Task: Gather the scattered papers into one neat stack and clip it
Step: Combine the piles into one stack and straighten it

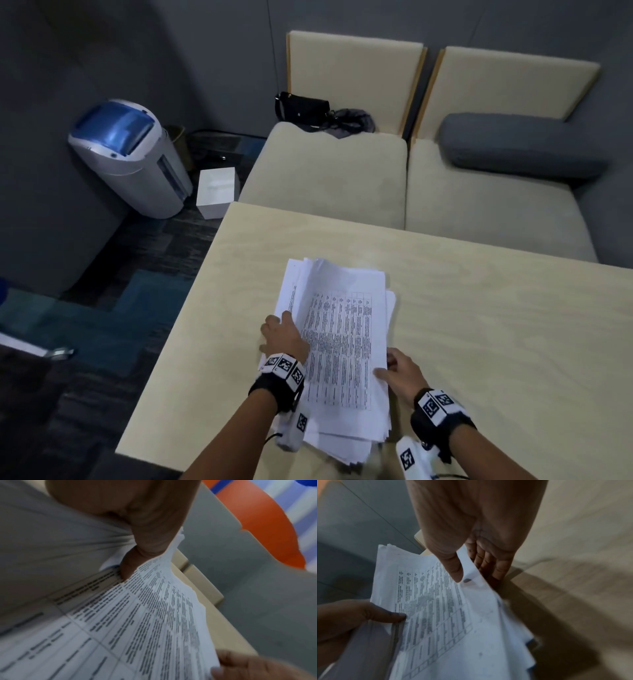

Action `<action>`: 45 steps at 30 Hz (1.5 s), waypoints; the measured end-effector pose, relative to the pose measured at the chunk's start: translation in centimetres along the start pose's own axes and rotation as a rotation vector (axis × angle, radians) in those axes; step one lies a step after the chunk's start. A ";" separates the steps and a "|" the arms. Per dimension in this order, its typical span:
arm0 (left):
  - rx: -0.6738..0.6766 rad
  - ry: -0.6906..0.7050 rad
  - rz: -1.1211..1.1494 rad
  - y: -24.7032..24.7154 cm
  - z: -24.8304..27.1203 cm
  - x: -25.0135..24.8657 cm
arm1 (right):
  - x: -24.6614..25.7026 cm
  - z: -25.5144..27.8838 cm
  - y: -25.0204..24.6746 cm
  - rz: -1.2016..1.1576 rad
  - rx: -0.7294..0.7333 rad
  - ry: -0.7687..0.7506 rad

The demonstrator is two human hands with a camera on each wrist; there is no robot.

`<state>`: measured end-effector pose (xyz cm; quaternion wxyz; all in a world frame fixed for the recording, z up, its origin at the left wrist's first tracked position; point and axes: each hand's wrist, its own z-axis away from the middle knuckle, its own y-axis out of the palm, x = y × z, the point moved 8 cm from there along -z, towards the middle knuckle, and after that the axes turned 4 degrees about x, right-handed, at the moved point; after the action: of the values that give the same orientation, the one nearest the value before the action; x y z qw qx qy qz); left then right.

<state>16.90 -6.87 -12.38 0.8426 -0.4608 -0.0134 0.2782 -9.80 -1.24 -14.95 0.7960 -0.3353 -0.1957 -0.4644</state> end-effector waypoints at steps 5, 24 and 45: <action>0.034 0.007 0.150 1.7 1.7 -2.8 | -1.5 0.4 -1.9 0.037 -0.009 0.025; -0.007 -0.132 0.268 8.2 7.8 -6.8 | -13.5 1.9 -17.7 -0.046 -0.082 0.097; 0.359 0.390 0.799 14.5 19.8 -26.6 | -21.1 8.1 -30.4 -0.493 0.016 -0.135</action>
<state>-17.74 1.62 -6.18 0.7228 -0.3207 0.3715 0.4865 -46.69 6.94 -11.71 0.6464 -0.3012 -0.3279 -0.6196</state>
